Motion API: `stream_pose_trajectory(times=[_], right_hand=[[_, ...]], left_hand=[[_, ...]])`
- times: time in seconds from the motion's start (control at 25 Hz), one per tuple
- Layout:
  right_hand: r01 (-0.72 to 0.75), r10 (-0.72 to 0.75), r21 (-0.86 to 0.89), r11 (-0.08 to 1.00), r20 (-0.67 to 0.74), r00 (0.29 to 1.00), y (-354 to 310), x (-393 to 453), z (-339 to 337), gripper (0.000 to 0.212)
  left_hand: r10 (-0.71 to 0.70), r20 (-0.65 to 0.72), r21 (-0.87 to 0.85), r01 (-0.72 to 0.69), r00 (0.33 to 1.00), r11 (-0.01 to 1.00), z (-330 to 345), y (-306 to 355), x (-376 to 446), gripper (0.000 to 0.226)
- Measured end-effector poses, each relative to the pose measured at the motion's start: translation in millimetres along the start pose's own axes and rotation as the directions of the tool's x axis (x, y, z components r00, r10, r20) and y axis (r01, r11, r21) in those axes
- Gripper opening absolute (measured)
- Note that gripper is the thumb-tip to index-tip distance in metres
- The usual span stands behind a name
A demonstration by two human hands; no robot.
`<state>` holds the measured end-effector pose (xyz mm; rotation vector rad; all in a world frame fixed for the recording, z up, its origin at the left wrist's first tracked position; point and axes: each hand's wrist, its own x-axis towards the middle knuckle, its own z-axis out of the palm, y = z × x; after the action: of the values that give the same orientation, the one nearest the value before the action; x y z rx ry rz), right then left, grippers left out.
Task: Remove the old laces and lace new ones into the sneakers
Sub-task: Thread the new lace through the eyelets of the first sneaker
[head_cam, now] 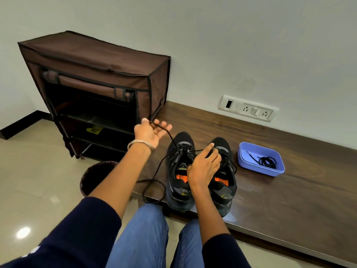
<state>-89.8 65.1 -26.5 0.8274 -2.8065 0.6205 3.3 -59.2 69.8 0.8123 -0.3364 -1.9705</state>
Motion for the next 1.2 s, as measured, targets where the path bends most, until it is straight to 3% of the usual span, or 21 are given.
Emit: stream_pose_trajectory(times=[0.08,0.12,0.16,0.2,0.24,0.28,0.32,0.36,0.4,0.44,0.6,0.68,0.8,0.96,1.08,1.12,1.16,1.2], right_hand=[[-0.007,0.007,0.002,1.000,-0.038,0.999,-1,0,2,0.102],[-0.023,0.024,0.014,1.000,-0.045,0.999,-1,0,2,0.103],[-0.045,0.046,0.031,0.999,-0.042,0.998,-1,0,2,0.104],[-0.065,0.066,0.051,0.997,-0.029,0.997,0,0,2,0.106],[-0.079,0.079,0.082,0.993,-0.003,0.997,1,0,2,0.107],[-0.088,0.085,0.129,0.988,0.030,0.996,1,0,2,0.110],[-0.097,0.087,0.176,0.980,0.065,0.994,2,1,3,0.112],[-0.105,0.086,0.213,0.971,0.094,0.992,2,2,3,0.114],[-0.113,0.087,0.241,0.964,0.116,0.989,3,2,3,0.114],[-0.117,0.086,0.262,0.958,0.128,0.988,3,3,4,0.114],[-0.112,0.085,0.273,0.955,0.106,0.991,4,4,6,0.112],[-0.114,0.088,0.265,0.957,0.107,0.990,4,4,6,0.111],[-0.118,0.092,0.244,0.962,0.114,0.989,3,3,5,0.110],[-0.124,0.098,0.239,0.963,0.116,0.988,3,3,4,0.108],[-0.122,0.093,0.236,0.964,0.128,0.987,3,3,4,0.107],[-0.124,0.096,0.227,0.966,0.133,0.987,3,3,3,0.107],[-0.123,0.096,0.216,0.969,0.130,0.987,3,3,3,0.107],[-0.117,0.094,0.204,0.972,0.117,0.989,2,4,4,0.106]], left_hand=[[-0.021,0.056,-0.222,0.032,0.998,0.975,2,22,4,0.029],[-0.053,0.105,-0.215,0.075,0.993,0.974,3,28,7,0.030],[-0.071,0.145,-0.084,0.083,0.987,0.993,3,30,7,0.030],[-0.061,0.171,0.188,0.028,0.983,0.982,1,28,6,0.027],[-0.018,0.204,0.547,-0.099,0.979,0.831,-4,22,7,0.024],[0.010,0.260,0.836,-0.231,0.965,0.497,-12,12,9,0.022],[-0.001,0.343,0.931,-0.340,0.939,0.132,-20,0,11,0.020],[-0.060,0.396,0.908,-0.400,0.916,-0.126,-29,-14,14,0.017],[-0.112,0.408,0.871,-0.423,0.906,-0.250,-34,-26,13,0.016],[-0.122,0.414,0.852,-0.432,0.902,-0.295,-38,-36,12,0.016],[-0.026,0.343,0.915,-0.341,0.939,-0.216,-39,-53,12,0.017],[-0.055,0.311,0.924,-0.315,0.949,-0.218,-38,-51,13,0.023],[-0.110,0.321,0.915,-0.338,0.941,-0.220,-41,-50,15,0.026],[-0.085,0.371,0.913,-0.380,0.925,-0.148,-45,-55,11,0.015],[-0.091,0.357,0.911,-0.368,0.930,-0.184,-44,-55,12,0.014],[-0.088,0.353,0.923,-0.362,0.932,-0.128,-42,-55,12,0.013],[-0.066,0.337,0.941,-0.337,0.939,0.016,-39,-55,11,0.015],[-0.027,0.299,0.929,-0.284,0.954,0.237,-36,-53,10,0.021]])
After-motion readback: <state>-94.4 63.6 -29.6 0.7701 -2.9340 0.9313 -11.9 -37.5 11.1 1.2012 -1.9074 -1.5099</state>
